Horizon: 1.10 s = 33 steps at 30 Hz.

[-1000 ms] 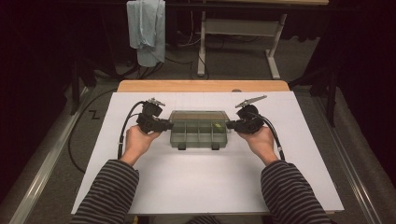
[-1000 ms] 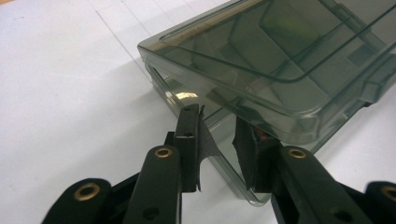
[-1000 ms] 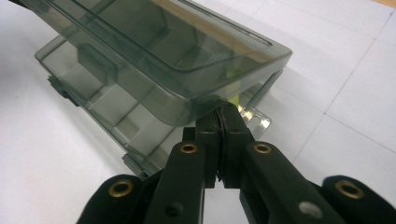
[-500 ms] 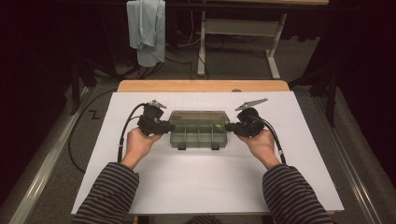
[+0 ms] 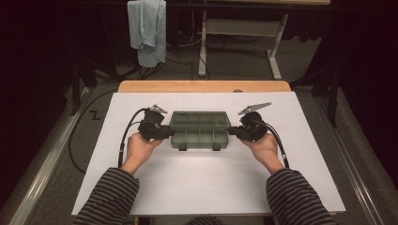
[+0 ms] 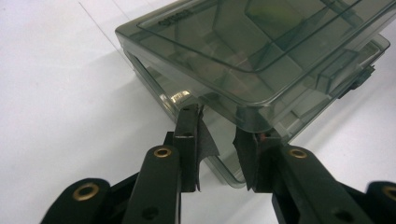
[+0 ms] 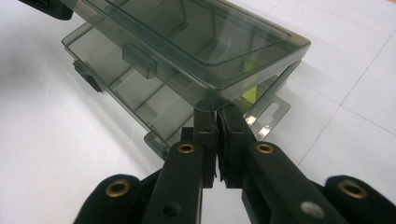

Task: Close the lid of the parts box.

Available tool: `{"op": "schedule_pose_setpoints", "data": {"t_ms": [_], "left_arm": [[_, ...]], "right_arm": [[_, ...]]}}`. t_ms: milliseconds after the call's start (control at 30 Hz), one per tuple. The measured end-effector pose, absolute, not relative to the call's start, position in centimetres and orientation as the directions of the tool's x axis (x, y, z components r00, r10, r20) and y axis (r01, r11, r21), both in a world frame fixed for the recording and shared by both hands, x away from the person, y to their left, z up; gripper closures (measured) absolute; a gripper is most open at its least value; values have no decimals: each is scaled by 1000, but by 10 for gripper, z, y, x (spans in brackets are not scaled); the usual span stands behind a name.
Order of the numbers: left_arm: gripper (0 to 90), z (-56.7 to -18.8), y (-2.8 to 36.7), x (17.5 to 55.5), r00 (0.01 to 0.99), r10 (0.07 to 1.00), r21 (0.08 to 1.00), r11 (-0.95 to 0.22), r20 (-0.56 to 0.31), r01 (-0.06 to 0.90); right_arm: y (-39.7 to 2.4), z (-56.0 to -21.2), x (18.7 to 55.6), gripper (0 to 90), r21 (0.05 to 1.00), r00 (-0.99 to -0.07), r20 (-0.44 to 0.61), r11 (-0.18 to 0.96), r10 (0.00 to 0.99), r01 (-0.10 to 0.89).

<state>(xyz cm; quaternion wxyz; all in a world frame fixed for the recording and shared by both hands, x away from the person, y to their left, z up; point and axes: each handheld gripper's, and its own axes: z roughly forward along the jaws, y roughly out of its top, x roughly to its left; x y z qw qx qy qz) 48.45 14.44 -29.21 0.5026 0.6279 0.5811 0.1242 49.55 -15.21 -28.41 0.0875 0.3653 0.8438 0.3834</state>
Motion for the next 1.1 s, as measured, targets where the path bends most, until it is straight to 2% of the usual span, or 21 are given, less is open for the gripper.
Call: {"op": "schedule_pose_setpoints", "data": {"t_ms": [300,1100], "left_arm": [[697,-299,142,479,304,865,786,153,-400,599],[696,-309,149,475,285,862,769,171,-420,616]], "right_arm": [[-153,-289,493,890,704,-719,134,445,681,553],[-152,-298,490,890,692,-721,134,457,680,559]]}}
